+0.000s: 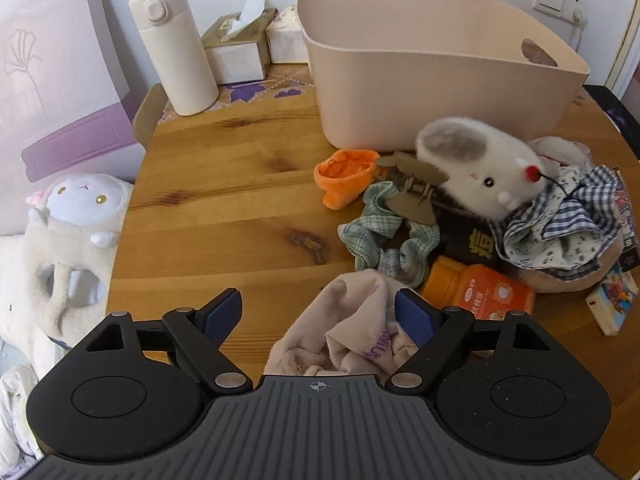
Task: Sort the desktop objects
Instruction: 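Move the left tool toward the beige sock and the right tool toward the tissue pack, then close the left tool on the beige sock while the right tool grasps the tissue pack, then carry the sock and tissue pack over the basket and open both tools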
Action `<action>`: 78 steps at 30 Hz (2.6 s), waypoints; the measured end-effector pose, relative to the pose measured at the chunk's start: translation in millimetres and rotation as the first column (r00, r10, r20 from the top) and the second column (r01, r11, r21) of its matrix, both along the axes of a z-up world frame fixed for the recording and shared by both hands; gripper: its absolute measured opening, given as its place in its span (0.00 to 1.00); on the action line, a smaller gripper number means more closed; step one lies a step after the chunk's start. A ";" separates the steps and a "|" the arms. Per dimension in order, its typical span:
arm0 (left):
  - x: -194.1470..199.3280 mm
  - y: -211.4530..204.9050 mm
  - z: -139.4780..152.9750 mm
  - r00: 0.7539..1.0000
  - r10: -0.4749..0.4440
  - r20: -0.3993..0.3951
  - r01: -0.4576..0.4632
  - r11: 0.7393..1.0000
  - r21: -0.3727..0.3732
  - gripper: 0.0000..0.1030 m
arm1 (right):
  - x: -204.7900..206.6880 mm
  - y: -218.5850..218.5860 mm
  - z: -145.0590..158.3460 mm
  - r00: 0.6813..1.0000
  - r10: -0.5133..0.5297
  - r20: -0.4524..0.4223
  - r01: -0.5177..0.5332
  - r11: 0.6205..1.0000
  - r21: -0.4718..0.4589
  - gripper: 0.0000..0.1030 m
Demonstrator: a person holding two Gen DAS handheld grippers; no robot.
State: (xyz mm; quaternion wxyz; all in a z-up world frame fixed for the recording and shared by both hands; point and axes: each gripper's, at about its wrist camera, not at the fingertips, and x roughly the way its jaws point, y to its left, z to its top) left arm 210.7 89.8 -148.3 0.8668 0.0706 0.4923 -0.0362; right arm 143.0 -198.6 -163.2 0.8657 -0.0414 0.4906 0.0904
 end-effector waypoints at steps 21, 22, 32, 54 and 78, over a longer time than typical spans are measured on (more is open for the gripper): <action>10.9 12.8 -19.1 0.999 0.017 -0.037 -0.017 1.000 -0.017 0.83 | 17.5 22.3 -40.1 0.995 0.078 -0.066 -0.079 0.997 -0.011 0.99; 11.8 13.9 -18.1 0.999 0.036 -0.031 -0.036 0.999 -0.009 0.83 | 17.7 24.0 -41.0 0.996 0.060 -0.066 -0.061 0.998 -0.020 0.99; 16.5 33.6 -21.2 0.993 0.084 -0.085 -0.092 0.991 -0.097 0.83 | 20.4 31.1 -45.1 0.997 0.060 -0.056 -0.063 0.997 -0.035 0.99; -6.2 13.5 -43.7 0.986 -0.036 -0.165 0.015 0.992 -0.124 0.67 | 17.6 33.2 -32.5 0.999 0.045 -0.013 -0.045 0.999 -0.012 0.60; -16.0 2.6 -13.2 0.977 -0.152 -0.146 0.137 0.984 -0.110 0.23 | -12.5 28.3 12.6 0.998 0.059 0.023 -0.061 0.992 0.114 0.59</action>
